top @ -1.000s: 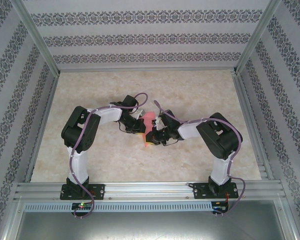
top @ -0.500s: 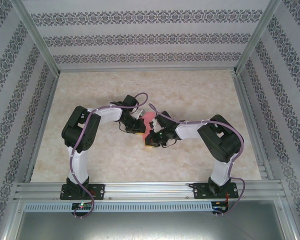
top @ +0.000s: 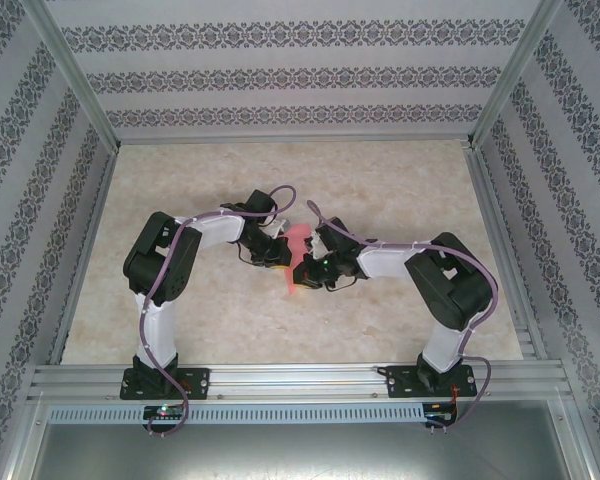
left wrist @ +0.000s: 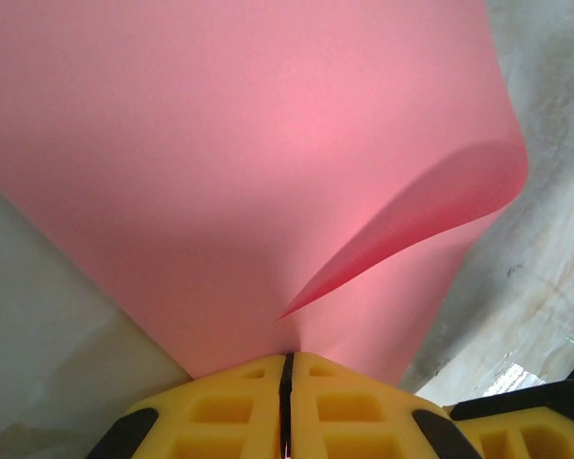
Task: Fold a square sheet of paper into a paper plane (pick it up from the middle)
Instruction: Third fold the triangle at the center of the table.
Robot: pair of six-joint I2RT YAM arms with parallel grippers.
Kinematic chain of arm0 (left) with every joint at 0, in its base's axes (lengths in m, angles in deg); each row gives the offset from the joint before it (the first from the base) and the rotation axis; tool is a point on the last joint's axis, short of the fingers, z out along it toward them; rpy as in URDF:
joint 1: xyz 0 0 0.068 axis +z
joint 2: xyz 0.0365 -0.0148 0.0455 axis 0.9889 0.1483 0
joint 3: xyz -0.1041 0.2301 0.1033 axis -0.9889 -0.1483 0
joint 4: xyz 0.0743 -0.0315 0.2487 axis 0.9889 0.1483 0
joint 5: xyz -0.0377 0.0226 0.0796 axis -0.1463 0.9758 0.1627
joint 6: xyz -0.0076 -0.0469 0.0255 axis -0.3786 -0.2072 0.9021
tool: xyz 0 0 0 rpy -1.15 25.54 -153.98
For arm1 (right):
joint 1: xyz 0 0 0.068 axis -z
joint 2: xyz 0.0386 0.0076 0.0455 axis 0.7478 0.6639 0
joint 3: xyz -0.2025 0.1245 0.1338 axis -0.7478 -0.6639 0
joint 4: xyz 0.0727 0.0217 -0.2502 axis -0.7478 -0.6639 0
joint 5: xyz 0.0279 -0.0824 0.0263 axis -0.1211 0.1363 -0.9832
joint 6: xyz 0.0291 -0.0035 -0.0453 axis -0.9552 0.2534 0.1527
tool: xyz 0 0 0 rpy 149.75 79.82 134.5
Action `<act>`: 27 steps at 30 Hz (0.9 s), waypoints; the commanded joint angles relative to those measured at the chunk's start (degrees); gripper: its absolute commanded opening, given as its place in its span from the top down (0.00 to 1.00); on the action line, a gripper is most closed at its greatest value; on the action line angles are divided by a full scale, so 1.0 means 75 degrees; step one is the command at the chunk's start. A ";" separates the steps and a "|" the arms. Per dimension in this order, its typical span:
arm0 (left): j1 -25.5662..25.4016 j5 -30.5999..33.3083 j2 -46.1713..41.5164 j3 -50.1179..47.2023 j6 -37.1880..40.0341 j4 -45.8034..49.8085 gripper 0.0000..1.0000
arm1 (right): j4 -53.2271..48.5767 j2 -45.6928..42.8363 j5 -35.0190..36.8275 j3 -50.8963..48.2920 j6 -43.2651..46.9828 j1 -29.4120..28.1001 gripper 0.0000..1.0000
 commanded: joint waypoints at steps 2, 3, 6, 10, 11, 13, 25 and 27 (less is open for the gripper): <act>0.0000 0.2067 0.0930 -0.0492 0.0248 0.0413 0.89 | -0.0054 0.0390 -0.0057 0.0337 0.0027 -0.0094 0.95; 0.0009 0.2068 0.0940 -0.0487 0.0254 0.0422 0.89 | -0.0212 0.0441 -0.0040 0.0380 0.0129 -0.0117 0.95; 0.0009 0.2093 0.0963 -0.0430 0.0265 0.0451 0.89 | -0.0515 0.0493 0.0022 0.0363 0.0320 -0.0220 0.95; 0.0009 0.2091 0.1002 -0.0385 0.0271 0.0469 0.89 | -0.0854 0.0410 0.0073 0.0269 0.0491 -0.0334 0.95; 0.0010 0.2101 0.1019 -0.0369 0.0290 0.0480 0.89 | -0.0958 0.0364 0.0098 0.0257 0.0532 -0.0362 0.94; 0.0010 0.2097 0.1035 -0.0361 0.0291 0.0491 0.89 | -0.1160 0.0251 0.0102 0.0222 0.0623 -0.0421 0.95; 0.0009 0.2047 0.0983 -0.0390 0.0342 0.0454 0.89 | -0.0361 -0.0072 0.0341 0.0427 0.0121 0.0461 0.96; 0.0007 0.2043 0.0975 -0.0405 0.0328 0.0426 0.89 | -0.0354 0.0193 0.0233 0.0610 0.0121 0.0517 0.96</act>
